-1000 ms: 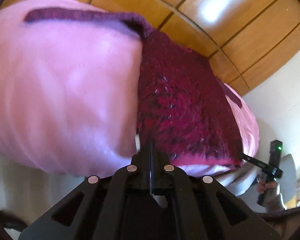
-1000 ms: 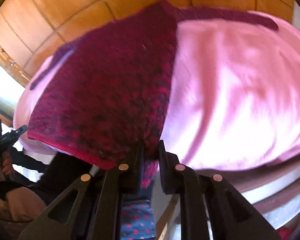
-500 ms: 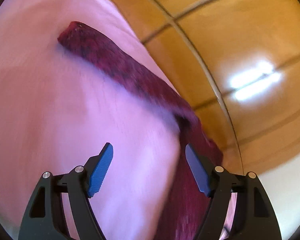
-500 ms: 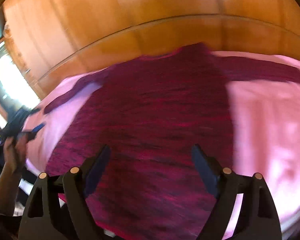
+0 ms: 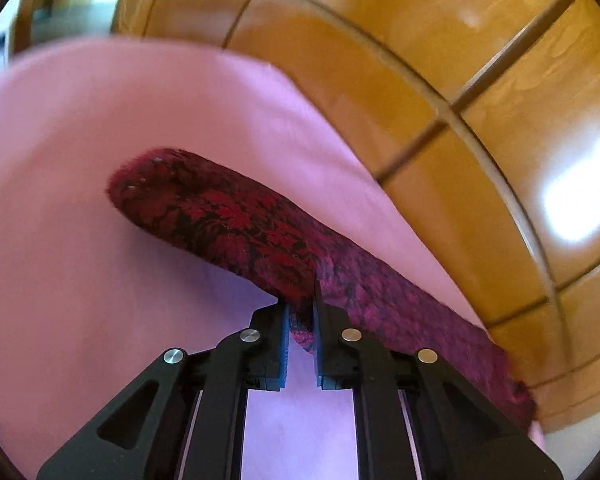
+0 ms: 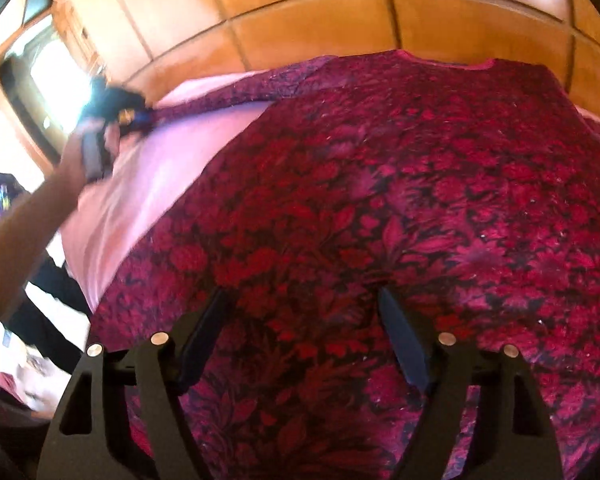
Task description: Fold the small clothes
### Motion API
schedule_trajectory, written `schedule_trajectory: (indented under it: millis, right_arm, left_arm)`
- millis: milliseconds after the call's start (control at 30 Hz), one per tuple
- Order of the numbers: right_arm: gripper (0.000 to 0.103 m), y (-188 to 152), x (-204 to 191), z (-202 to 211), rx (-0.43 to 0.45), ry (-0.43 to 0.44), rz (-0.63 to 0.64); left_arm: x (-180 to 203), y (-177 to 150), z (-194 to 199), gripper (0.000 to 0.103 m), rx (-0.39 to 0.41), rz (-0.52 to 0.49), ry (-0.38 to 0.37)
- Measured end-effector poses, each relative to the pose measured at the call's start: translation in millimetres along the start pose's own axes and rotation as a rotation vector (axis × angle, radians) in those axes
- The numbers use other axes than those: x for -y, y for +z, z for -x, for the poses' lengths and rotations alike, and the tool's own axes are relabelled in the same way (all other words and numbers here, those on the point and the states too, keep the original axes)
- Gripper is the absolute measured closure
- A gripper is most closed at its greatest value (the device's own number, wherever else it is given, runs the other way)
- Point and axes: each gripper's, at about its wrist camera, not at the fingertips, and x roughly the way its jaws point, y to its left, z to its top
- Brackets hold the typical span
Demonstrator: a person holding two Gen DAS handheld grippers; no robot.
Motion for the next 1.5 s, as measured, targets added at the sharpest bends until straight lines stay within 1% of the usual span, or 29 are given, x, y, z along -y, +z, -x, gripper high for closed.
schedule_trajectory:
  millis: [67,167,233,300,367,400,433,500,567,633,667,733,767,800,833,900,933,967,1000,1100,1133,1200,1267,1300,1367,1400,1433,1467,1500]
  right_arm:
    - [0.026,-1.2,-0.1,-2.7,-0.01,-0.01,0.031]
    - [0.026,-2.1,3.2,-0.8,-0.019,-0.009,0.053]
    - [0.026,-0.2,5.9,3.6,-0.025,-0.003,0.058]
    - [0.029,5.6,11.3,11.4,-0.03,0.007,0.041]
    - [0.029,5.0,26.2,29.2,0.002,-0.007,-0.015]
    - [0.029,3.1,37.4,39.6,0.022,-0.041,-0.046]
    - [0.029,0.9,51.0,51.5,0.041,-0.078,-0.079]
    - [0.029,-9.7,85.4,77.5,0.074,-0.162,-0.173]
    - [0.029,-29.2,117.1,102.0,0.082,-0.269,-0.25]
    - [0.03,-50.9,140.7,118.4,0.072,-0.325,-0.314]
    - [0.031,-64.0,151.2,124.2,0.055,-0.331,-0.352]
    - [0.039,-83.1,157.8,123.9,0.017,-0.292,-0.395]
    - [0.05,-92.9,157.0,124.8,0.002,-0.258,-0.402]
    - [0.063,-98.0,154.0,125.6,-0.001,-0.242,-0.396]
    - [0.072,-102.1,148.2,125.3,0.001,-0.23,-0.384]
    - [0.082,-104.0,141.6,123.7,0.001,-0.238,-0.366]
    - [0.087,-102.2,137.9,124.7,0.002,-0.25,-0.346]
    - [0.088,-96.9,130.7,119.4,0.001,-0.252,-0.334]
    - [0.089,-94.1,127.9,126.2,0.007,-0.254,-0.314]
    - [0.092,-96.1,124.6,146.7,0.015,-0.269,-0.257]
    - [0.092,-101.3,127.9,148.5,-0.005,-0.267,-0.256]
    - [0.092,-110.2,132.1,138.6,-0.065,-0.244,-0.273]
    - [0.092,-114.3,128.0,127.9,-0.103,-0.234,-0.247]
    - [0.091,-112.5,126.9,127.2,-0.109,-0.217,-0.243]
    - [0.079,-106.3,134.6,133.2,-0.089,-0.19,-0.265]
    - [0.058,-102.4,143.5,136.9,-0.069,-0.168,-0.3]
    - [0.044,-97.9,154.2,142.0,-0.035,-0.168,-0.332]
    - [0.044,-90.7,170.1,149.8,0.025,-0.197,-0.375]
    - [0.044,-82.7,192.1,156.8,0.083,-0.203,-0.438]
  left_arm:
    - [3.9,6.4,-5.2,0.095,0.016,-0.061,0.067]
    - [8.0,-5.3,-16.5,0.089,-0.044,-0.139,0.159]
    - [4.0,-17.1,-8.2,0.075,-0.066,-0.118,0.125]
    - [5.4,-37.0,12.9,0.07,-0.08,-0.131,0.015]
    - [10.8,-61.3,36.9,0.07,-0.137,-0.172,-0.108]
    - [14.2,-76.4,49.3,0.07,-0.182,-0.193,-0.189]
    - [19.4,-96.4,64.7,0.066,-0.229,-0.225,-0.279]
    - [27.3,-126.9,88.4,0.056,-0.278,-0.282,-0.363]
    - [32.8,-160.8,112.4,0.056,-0.357,-0.337,-0.476]
    - [35.4,-187.6,126.3,0.056,-0.411,-0.385,-0.525]
    - [37.2,-203.3,132.8,0.056,-0.437,-0.428,-0.524]
    - [37.3,-226.5,141.9,0.056,-0.468,-0.476,-0.526]
    - [37.8,-239.9,145.1,0.056,-0.491,-0.493,-0.523]
    - [37.1,-250.8,147.7,0.062,-0.504,-0.515,-0.509]
    - [38.2,-258.3,151.3,0.08,-0.508,-0.537,-0.495]
    - [41.6,-270.8,156.8,0.089,-0.481,-0.583,-0.448]
    - [42.1,-271.3,160.2,0.091,-0.466,-0.595,-0.44]
    - [41.4,-268.0,163.3,0.092,-0.457,-0.592,-0.434]
    - [40.3,-262.3,164.9,0.092,-0.447,-0.594,-0.432]
    - [35.0,-270.1,178.8,0.094,-0.439,-0.621,-0.411]
    - [31.9,-273.4,180.0,0.094,-0.448,-0.637,-0.39]
    - [43.1,-276.4,174.6,0.094,-0.438,-0.654,-0.348]
    - [53.8,-273.0,171.1,0.091,-0.443,-0.642,-0.338]
    - [62.2,-268.7,174.3,0.091,-0.397,-0.651,-0.316]
    - [75.7,-259.6,182.7,0.091,-0.331,-0.673,-0.324]
    - [84.2,-255.5,184.7,0.08,-0.312,-0.669,-0.335]
    - [96.1,-251.2,184.5,0.059,-0.28,-0.657,-0.347]
    - [106.2,-249.8,182.9,0.052,-0.255,-0.649,-0.361]
    - [114.6,-250.0,180.3,0.049,-0.242,-0.65,-0.37]
